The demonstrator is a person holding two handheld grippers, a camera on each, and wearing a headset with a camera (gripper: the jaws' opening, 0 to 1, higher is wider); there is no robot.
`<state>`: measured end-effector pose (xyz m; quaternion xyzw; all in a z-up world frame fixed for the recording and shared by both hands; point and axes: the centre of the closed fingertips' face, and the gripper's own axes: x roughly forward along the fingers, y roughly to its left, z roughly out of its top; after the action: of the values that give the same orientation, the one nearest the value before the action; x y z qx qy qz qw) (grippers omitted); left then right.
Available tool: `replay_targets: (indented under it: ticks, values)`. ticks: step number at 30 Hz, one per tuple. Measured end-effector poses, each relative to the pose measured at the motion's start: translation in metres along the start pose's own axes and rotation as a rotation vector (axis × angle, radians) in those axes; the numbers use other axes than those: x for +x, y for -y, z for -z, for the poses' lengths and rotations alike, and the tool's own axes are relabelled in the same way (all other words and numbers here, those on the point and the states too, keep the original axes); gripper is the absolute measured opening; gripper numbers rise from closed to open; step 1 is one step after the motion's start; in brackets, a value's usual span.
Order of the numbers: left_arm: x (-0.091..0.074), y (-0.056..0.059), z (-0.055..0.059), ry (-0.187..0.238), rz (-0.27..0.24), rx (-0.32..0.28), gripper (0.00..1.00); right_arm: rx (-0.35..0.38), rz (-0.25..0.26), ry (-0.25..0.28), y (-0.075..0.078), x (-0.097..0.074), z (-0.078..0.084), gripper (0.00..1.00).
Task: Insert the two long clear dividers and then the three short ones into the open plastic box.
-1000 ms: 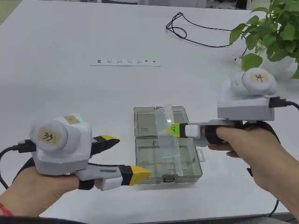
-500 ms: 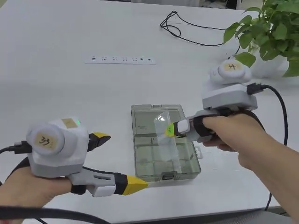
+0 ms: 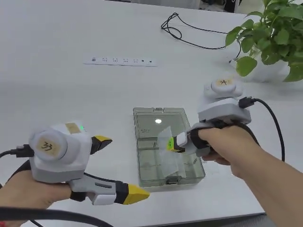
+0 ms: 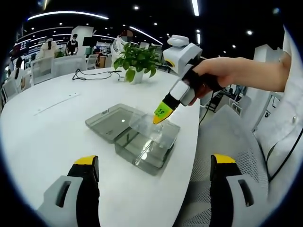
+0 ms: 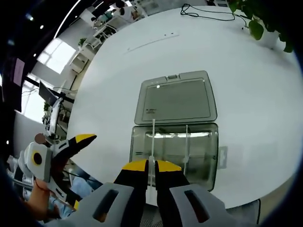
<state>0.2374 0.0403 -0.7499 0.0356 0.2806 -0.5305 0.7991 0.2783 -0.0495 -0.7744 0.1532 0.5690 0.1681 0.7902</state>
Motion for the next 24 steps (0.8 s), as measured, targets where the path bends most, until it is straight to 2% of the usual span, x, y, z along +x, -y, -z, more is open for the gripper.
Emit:
replay_targets:
  ticks: [9, 24]
  values:
    - [0.001, -0.002, -0.001, 0.008, 0.009, -0.008, 1.0, -0.012, 0.027, -0.027, 0.006, 0.01, -0.001, 0.07]
    - [0.0, -0.002, -0.001, 0.018, 0.008, -0.027, 0.98, -0.045, 0.051, -0.049, 0.004, 0.019, 0.01, 0.07]
